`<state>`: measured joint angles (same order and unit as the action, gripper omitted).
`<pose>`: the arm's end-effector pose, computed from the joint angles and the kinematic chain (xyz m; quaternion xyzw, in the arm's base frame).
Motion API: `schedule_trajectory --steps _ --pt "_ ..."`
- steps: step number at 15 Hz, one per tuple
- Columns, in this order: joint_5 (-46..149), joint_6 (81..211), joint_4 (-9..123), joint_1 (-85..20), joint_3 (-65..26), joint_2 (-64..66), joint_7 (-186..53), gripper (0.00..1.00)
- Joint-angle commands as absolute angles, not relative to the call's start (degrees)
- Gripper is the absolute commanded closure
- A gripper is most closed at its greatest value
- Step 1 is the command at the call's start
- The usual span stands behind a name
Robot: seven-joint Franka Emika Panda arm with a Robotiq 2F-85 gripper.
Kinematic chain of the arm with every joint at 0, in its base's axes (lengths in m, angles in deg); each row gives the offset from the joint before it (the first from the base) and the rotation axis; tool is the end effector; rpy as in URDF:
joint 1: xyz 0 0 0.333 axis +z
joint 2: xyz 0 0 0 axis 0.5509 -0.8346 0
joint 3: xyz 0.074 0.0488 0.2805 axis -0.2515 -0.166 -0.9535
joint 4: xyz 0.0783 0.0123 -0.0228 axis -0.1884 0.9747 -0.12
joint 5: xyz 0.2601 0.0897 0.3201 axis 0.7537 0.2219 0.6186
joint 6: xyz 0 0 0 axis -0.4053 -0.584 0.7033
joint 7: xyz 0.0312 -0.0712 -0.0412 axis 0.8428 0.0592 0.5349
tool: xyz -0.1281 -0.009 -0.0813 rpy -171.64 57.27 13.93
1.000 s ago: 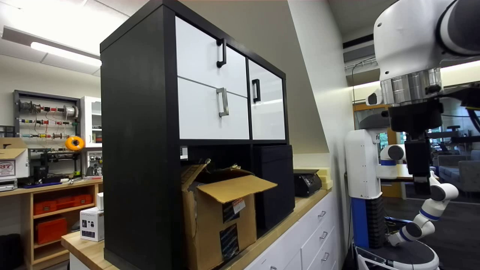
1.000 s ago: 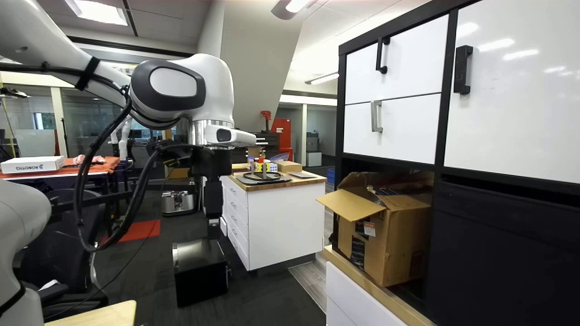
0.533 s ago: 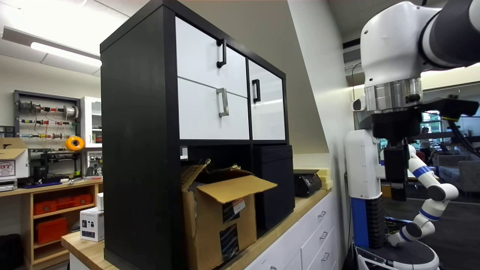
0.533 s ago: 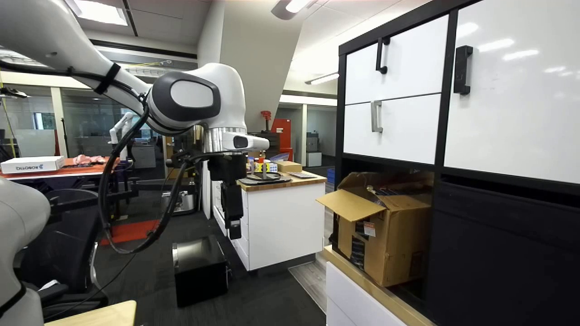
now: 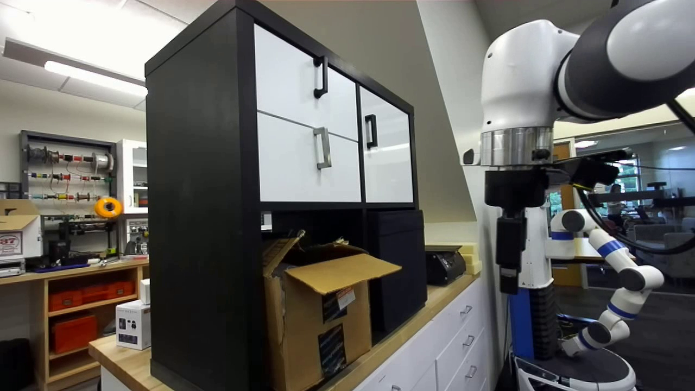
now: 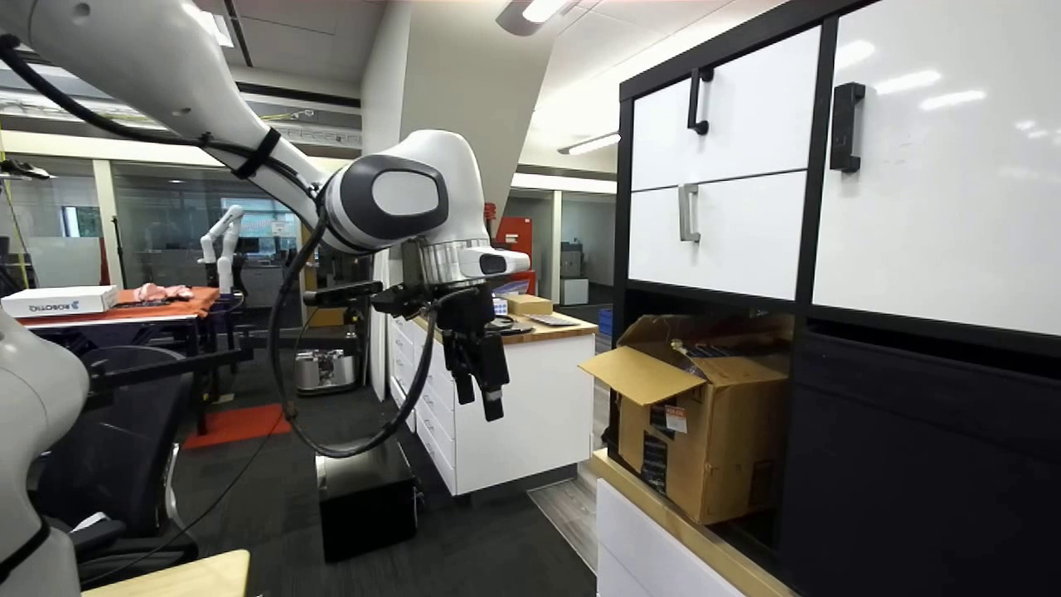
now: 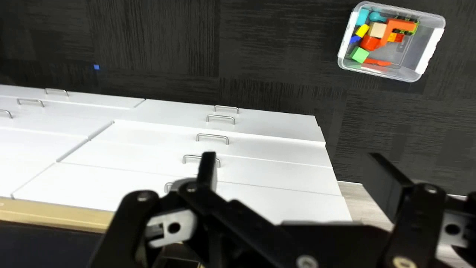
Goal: Pull out the cardboard box.
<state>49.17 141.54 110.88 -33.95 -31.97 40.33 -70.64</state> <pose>0.4548 0.0527 0.3350 0.9961 0.0165 0.0627 0.0592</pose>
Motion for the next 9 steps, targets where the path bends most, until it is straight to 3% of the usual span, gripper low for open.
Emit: schedule_trajectory --steps 1,9 --pt "47.7 145.2 106.1 -32.3 -30.9 34.1 -65.7 0.00" --pt "44.3 149.2 99.4 -30.4 -31.2 27.7 -59.5 0.00"
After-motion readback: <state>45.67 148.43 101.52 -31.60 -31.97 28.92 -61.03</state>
